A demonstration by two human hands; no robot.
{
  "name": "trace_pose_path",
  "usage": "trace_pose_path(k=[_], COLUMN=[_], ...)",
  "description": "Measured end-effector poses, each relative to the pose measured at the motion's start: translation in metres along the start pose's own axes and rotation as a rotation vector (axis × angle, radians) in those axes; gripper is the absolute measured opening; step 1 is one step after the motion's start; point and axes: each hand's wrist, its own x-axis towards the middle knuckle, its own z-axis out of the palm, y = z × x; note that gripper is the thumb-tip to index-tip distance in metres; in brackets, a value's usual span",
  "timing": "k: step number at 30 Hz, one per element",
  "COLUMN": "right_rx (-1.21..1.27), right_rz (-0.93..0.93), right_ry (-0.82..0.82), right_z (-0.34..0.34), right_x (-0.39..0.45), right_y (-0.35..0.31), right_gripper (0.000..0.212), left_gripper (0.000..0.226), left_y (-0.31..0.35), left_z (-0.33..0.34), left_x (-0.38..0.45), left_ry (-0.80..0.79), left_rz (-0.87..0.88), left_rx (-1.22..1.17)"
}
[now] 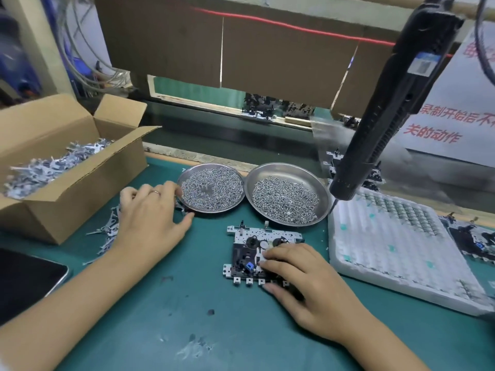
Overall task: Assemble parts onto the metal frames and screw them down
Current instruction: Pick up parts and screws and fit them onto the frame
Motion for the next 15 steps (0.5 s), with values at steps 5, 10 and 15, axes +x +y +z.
trace_pose_path(k=[5,10,15], right_rx=[0.006,0.004,0.016], right_rz=[0.012,0.004,0.004], right_ry=[0.0,0.001,0.016], right_z=[0.001,-0.001,-0.005], right_x=[-0.001,0.0,0.0], right_y=[-0.001,-0.003,-0.004], right_gripper=[0.03,0.03,0.035], left_gripper=[0.03,0.013,0.01], left_y=[0.004,0.005,0.004], left_z=[0.004,-0.004,-0.024], left_x=[0.002,-0.001,-0.001], left_ry=[-0.057,-0.01,0.048], left_rz=[-0.039,-0.088,-0.218], left_rx=[0.047,-0.079,-0.32])
